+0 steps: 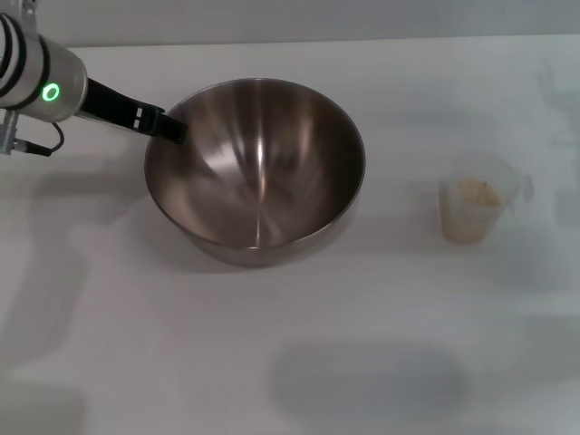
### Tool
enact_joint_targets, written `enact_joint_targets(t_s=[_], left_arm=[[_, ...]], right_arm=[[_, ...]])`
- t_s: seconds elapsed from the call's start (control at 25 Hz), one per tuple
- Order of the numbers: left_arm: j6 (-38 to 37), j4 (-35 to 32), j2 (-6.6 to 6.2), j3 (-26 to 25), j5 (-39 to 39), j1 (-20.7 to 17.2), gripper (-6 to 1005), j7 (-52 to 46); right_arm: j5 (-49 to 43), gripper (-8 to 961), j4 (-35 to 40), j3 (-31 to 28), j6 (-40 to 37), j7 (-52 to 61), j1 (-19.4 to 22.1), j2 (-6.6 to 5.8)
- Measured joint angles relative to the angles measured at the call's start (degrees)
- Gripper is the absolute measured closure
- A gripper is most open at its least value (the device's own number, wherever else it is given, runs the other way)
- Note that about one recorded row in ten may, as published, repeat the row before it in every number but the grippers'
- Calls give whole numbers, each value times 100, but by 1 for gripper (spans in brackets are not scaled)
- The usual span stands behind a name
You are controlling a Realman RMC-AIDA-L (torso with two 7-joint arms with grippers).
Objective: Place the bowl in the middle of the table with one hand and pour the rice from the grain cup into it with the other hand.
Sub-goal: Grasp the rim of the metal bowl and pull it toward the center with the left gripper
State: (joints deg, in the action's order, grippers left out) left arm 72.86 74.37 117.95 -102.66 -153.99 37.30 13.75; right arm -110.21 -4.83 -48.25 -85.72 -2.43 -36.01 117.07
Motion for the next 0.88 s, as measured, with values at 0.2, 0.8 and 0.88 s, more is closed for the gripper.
enact_joint_targets(t_s=[0.2,0.8,0.88], left_arm=[[13,-312,0,18,0,189,161,116],[-33,-888,0,-33,-44,459,165,349],[-35,-895,0,-21,-60,464,233,354]], right_arm=[[0,240,0,0,3,-5,-7,-7],[0,239,9,0,3,-4,15,-10],[0,239,9,0,4,-3,14,-9]])
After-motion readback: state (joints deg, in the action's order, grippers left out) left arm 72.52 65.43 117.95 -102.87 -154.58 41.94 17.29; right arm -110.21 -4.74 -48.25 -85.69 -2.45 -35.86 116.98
